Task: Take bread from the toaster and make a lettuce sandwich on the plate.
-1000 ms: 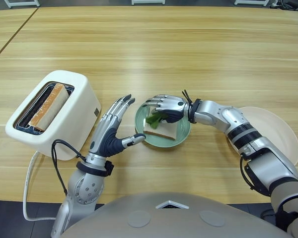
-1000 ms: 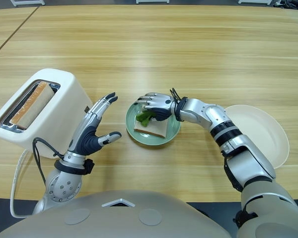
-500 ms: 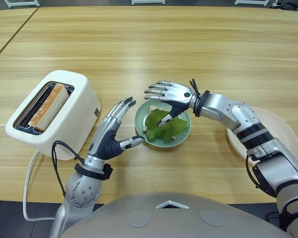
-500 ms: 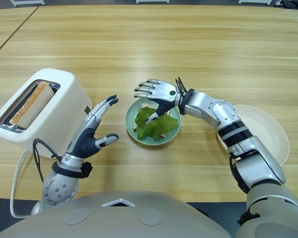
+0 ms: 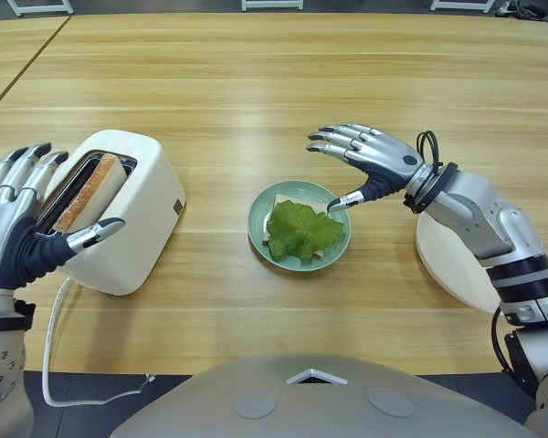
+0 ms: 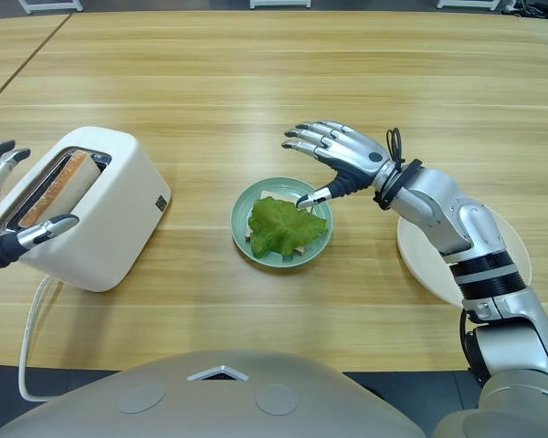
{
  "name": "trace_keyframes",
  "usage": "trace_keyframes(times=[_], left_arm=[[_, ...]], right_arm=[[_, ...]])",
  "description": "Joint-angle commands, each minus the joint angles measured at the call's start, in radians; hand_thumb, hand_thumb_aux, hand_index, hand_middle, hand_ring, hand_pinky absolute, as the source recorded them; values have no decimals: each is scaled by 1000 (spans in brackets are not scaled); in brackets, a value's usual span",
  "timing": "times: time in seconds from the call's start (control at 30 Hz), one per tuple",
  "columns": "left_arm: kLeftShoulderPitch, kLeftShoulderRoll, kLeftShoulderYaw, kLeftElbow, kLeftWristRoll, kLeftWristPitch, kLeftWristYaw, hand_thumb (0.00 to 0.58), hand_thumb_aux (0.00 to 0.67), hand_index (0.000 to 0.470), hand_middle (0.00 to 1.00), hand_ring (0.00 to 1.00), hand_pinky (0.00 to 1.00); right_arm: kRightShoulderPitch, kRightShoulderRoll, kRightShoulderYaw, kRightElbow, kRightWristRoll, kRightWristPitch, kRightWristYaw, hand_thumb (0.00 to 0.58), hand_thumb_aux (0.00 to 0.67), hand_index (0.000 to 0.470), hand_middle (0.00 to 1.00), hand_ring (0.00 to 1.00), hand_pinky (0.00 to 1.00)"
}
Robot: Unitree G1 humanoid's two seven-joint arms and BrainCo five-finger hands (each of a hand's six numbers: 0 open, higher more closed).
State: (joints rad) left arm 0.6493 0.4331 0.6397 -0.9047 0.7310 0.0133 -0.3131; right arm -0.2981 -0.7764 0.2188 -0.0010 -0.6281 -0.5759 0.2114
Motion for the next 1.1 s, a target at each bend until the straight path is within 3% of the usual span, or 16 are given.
trace_keyframes(times=[0.03,0.13,0.17,0.2,0.23,0.27,0.3,0.8,1.1], left_arm=[[30,3,9,86,51,5,-24,0,0,0,0,0,0],[40,-4,4,126,57,6,-27,0,0,0,0,0,0],[38,-4,-2,138,52,5,-27,49,29,20,0,0,0],[35,-4,-10,148,46,2,-26,136,84,59,0,0,0],[27,-1,-17,158,36,-1,-25,363,260,182,0,0,0],[19,3,-24,170,31,-3,-25,539,491,345,0,0,0],[14,7,-33,182,21,-8,-27,580,670,470,0,0,0],[-95,15,-8,207,-183,-119,68,580,670,470,0,0,0],[-279,62,41,226,-394,-104,92,580,670,470,0,0,0]], right_arm=[[30,1,-10,-31,17,-3,24,0,0,0,0,0,0],[31,5,-10,-36,18,-6,29,0,0,0,0,0,0],[33,7,-11,-35,17,-8,30,0,0,0,0,0,0],[34,8,-11,-35,16,-10,30,0,0,0,0,0,0],[39,8,-12,-37,15,-10,29,0,0,0,0,0,0],[42,8,-12,-38,13,-11,28,0,0,0,0,0,0],[44,9,-11,-37,11,-12,27,0,0,0,0,0,0],[63,19,-11,-46,-20,-4,14,0,0,0,0,0,0],[71,-3,-29,-9,-9,-6,20,0,0,0,0,0,0]])
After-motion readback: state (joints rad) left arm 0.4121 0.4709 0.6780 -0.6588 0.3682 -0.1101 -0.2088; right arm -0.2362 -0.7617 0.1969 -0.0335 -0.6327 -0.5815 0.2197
